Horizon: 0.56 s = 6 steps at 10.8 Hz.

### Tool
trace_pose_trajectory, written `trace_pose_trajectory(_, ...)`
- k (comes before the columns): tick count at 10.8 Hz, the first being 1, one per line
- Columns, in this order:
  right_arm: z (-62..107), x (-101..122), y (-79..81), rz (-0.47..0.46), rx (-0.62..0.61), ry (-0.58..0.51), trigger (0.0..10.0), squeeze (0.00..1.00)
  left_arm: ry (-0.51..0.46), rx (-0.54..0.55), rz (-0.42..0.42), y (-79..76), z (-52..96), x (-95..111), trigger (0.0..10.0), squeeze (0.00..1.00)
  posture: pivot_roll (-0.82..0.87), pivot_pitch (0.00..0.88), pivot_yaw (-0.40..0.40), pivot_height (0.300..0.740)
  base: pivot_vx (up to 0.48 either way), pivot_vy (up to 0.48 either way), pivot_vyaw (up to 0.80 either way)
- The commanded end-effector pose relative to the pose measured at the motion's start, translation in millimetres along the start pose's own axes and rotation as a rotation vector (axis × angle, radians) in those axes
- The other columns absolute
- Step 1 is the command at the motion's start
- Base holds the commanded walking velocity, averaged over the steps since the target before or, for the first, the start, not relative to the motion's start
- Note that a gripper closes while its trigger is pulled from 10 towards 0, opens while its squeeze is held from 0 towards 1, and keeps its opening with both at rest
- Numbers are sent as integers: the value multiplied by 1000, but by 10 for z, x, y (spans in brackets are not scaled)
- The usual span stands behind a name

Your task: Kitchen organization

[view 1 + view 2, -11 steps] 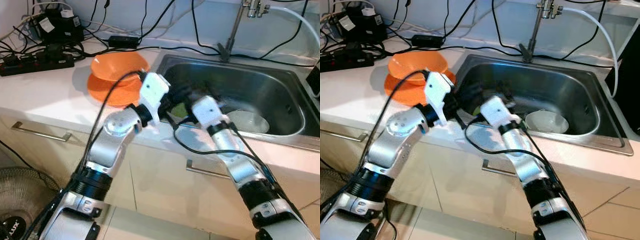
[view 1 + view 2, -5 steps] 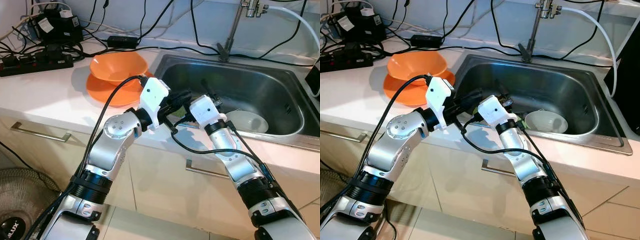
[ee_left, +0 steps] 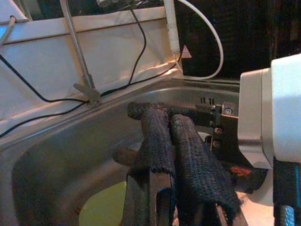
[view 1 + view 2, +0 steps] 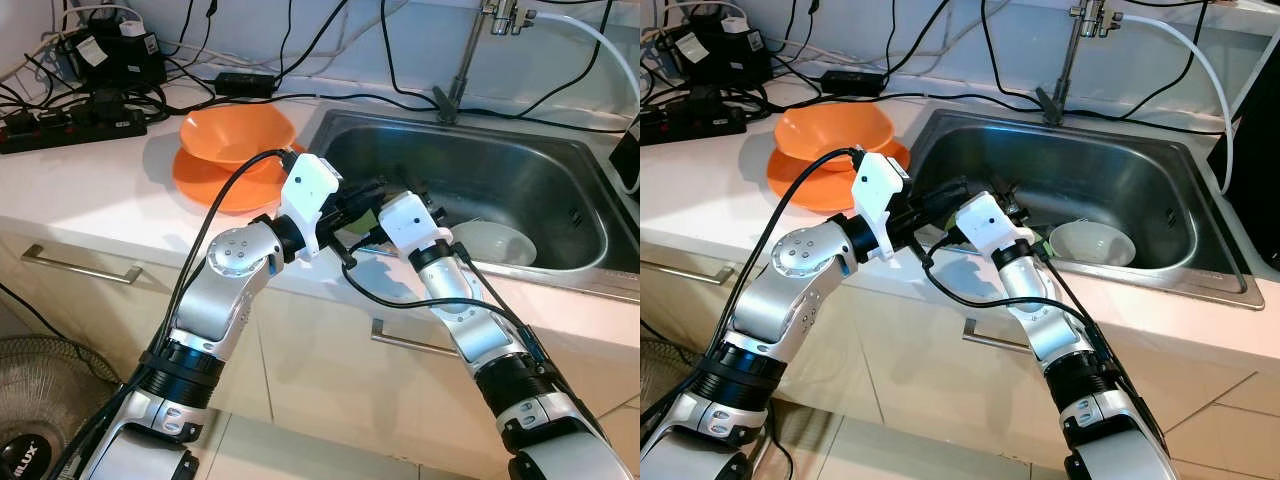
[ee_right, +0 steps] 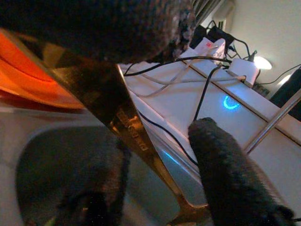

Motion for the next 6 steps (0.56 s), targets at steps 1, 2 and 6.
trace_pose_trajectory(1,-45,44,-16,7,2,-18,0,0,-9,-10,-16,1,-4,56,10000,0,189,4,5,740,0,0,0)
trace_pose_trajectory(2,-46,42,-22,8,0,-18,0,0,-8,-10,-16,4,2,52,10000,0,188,8,5,740,0,0,0)
trace_pose_trajectory(6,-49,27,-35,12,2,-12,0,0,-6,2,-26,43,7,63,10000,0,196,19,1,740,0,0,0)
Point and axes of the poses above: a point about 5 cm out from each wrist's last joint towards the gripper, its own z axis pointing back from the gripper into the wrist, its own x axis along the axis of the wrist's last joint, y = z × x, the point moved 2 cm from there along -z, pointing out of the wrist towards the gripper, and after that the axes turned 13 degrees about -z, right-handed, at the moved point
